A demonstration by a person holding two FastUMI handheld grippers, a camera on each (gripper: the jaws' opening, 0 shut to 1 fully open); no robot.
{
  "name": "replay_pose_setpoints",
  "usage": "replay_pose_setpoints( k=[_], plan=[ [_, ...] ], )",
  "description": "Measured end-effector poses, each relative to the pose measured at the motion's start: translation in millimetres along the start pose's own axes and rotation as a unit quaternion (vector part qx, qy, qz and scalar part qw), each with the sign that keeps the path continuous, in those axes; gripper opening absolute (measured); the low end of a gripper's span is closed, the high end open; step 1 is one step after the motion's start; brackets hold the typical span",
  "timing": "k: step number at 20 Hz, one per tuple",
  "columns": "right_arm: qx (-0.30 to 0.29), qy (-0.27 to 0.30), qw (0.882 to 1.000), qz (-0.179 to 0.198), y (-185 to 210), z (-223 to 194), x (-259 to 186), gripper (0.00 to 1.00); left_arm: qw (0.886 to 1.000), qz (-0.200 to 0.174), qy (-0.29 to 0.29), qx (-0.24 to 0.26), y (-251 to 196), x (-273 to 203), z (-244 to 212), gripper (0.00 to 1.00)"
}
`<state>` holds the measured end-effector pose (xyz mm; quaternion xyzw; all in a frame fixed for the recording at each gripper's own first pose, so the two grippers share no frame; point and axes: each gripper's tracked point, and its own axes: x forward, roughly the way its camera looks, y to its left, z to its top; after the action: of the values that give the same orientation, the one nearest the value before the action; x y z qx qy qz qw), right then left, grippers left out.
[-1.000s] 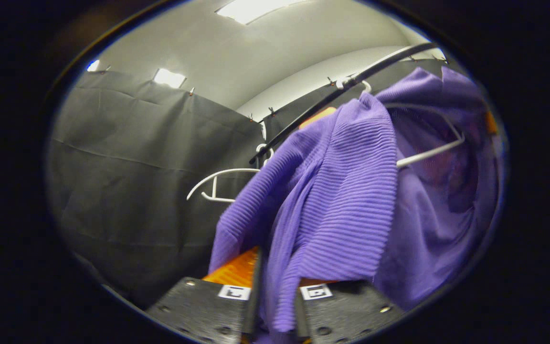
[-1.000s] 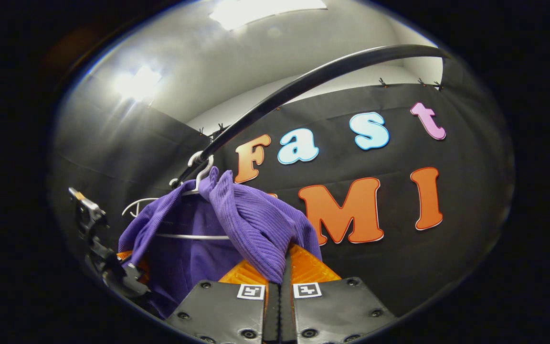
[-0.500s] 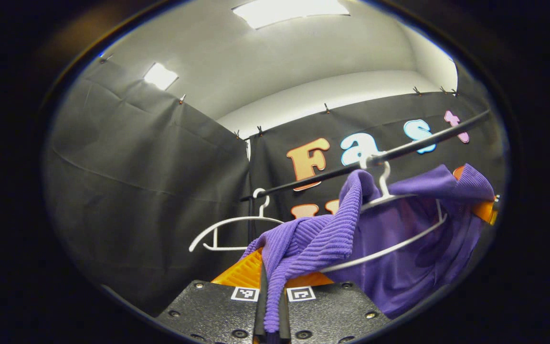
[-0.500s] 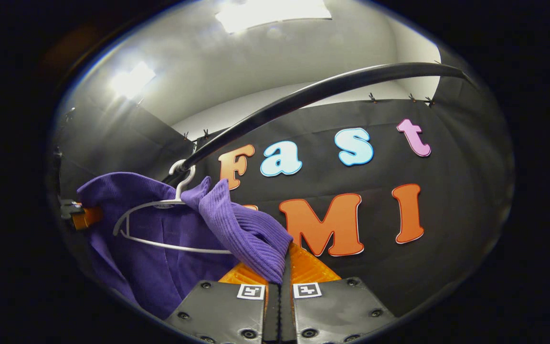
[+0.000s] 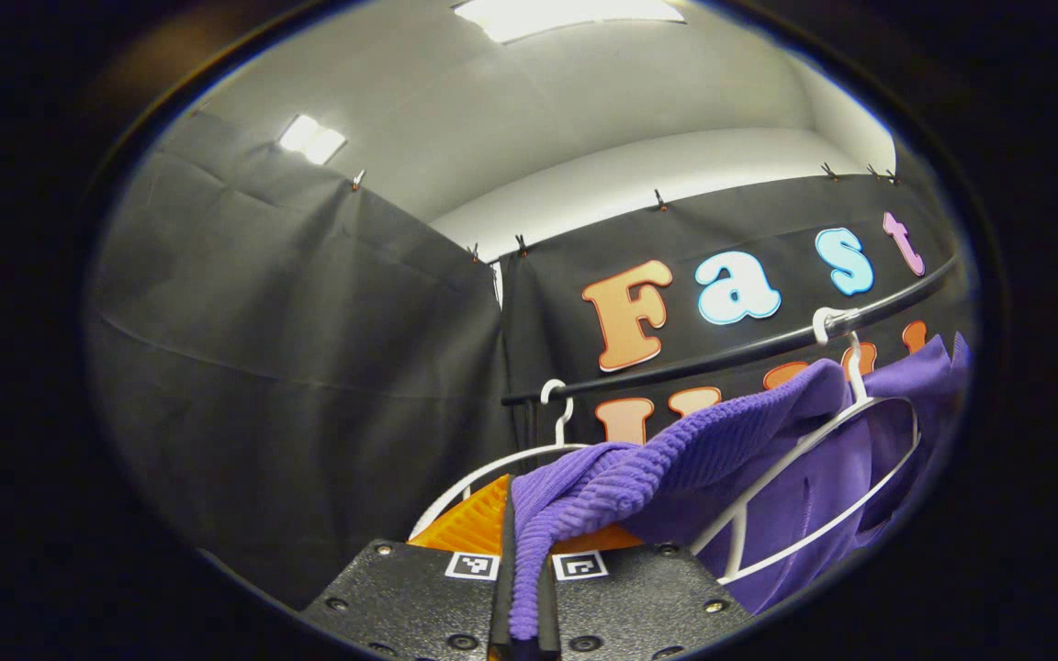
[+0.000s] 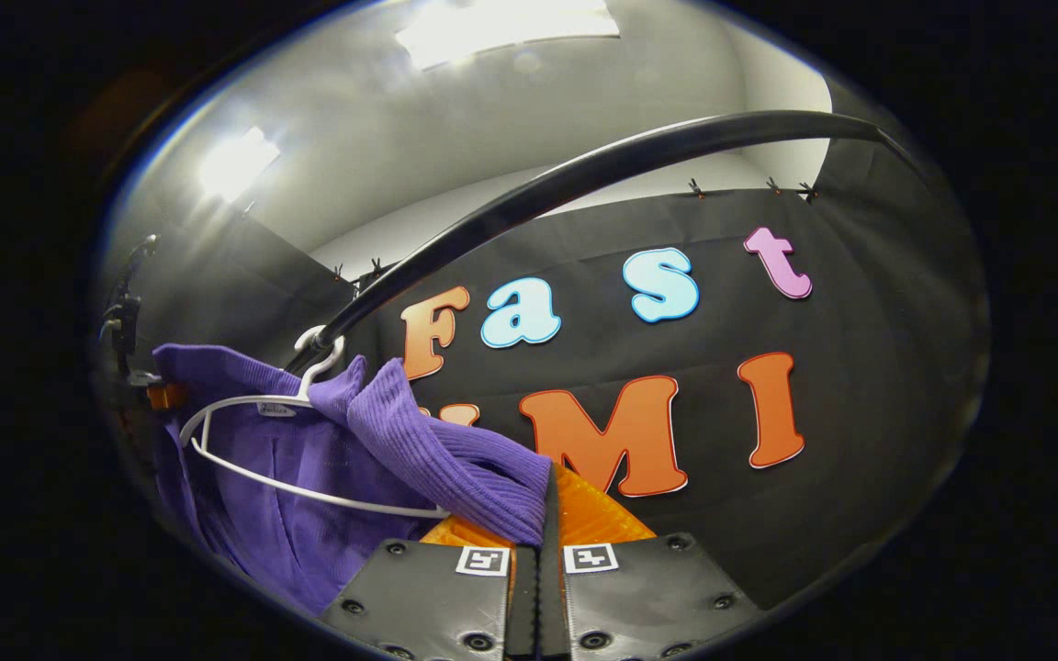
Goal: Grasp the clothes on the hanger with both hands and then place them into the laundry hamper below.
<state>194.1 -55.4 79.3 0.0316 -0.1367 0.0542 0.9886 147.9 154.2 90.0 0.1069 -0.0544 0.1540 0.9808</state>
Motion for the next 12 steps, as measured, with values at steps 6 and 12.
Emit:
replay_pose_setpoints(
  k=[6,12],
  plan=[
    [-0.016,-0.002,1.0,-0.002,4,5,7,0.09,0.992,-0.041,0.108,-0.049,-22,2,-120,0.08],
    [-0.045,0.009,0.999,-0.023,0,-2,29,0.08,0.982,-0.067,0.166,-0.063,-59,-12,-193,0.08]
  ],
)
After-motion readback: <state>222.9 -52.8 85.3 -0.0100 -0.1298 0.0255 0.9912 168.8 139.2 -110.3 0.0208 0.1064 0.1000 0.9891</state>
